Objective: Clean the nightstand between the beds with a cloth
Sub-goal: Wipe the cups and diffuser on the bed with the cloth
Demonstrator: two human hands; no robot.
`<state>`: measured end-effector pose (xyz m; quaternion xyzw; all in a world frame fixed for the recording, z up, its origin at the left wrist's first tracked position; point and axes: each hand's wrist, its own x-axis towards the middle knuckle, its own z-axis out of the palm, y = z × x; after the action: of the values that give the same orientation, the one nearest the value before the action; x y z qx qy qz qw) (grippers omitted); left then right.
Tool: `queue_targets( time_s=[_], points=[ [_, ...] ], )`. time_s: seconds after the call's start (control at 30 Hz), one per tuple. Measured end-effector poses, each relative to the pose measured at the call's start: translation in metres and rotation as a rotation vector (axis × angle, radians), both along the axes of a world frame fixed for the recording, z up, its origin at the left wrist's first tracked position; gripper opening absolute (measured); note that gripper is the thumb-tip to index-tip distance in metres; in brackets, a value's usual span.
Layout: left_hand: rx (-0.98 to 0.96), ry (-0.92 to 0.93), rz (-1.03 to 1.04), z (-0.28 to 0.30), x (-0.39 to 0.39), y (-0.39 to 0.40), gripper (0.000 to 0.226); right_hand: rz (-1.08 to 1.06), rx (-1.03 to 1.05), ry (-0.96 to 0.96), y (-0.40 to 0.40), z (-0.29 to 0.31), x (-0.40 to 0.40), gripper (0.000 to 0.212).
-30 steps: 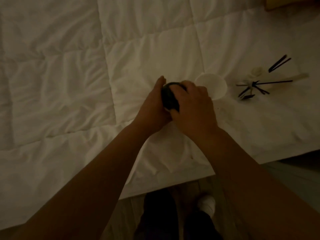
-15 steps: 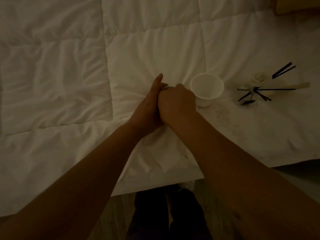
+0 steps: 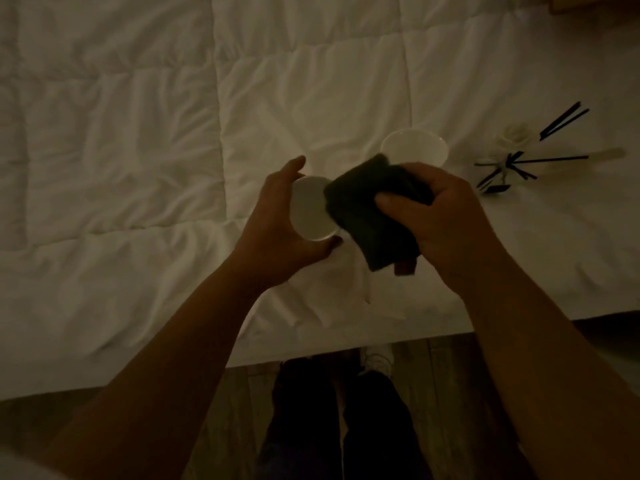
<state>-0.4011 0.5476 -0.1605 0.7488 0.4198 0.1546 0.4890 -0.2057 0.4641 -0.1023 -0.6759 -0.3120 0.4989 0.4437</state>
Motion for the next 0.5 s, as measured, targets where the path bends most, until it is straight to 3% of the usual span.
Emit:
queue_targets(
  time_s=[0.07,0.13,0.2,0.33,0.4,0.5],
  points=[
    [-0.034,-0.020,-0.008,0.016,0.002,-0.006,0.104,-0.113,0.096,-0.075,-0.006,0.004,-0.013,0.026],
    [-0.161,-0.089,-0.013,0.031,0.009,-0.012,0.089,-0.058,0.188,-0.109,-0.007,0.007,-0.029,0.042],
    [-0.260,-0.154,-0.005,0.041,0.013,-0.017,0.075,-0.069,0.219,-0.069,-0.002,0.007,-0.041,0.045],
    [-0.471,-0.314,0.035,0.048,0.012,-0.021,0.073,-0.303,0.096,0.280,0.013,0.003,-0.041,0.029],
    [-0.652,-0.514,0.179,0.048,0.011,-0.024,0.056,-0.347,0.078,0.429,0.017,-0.001,-0.041,0.033],
    [-0.722,-0.664,0.348,0.051,0.017,-0.029,0.044,-0.389,0.103,0.634,0.016,-0.005,-0.042,0.045]
  ],
)
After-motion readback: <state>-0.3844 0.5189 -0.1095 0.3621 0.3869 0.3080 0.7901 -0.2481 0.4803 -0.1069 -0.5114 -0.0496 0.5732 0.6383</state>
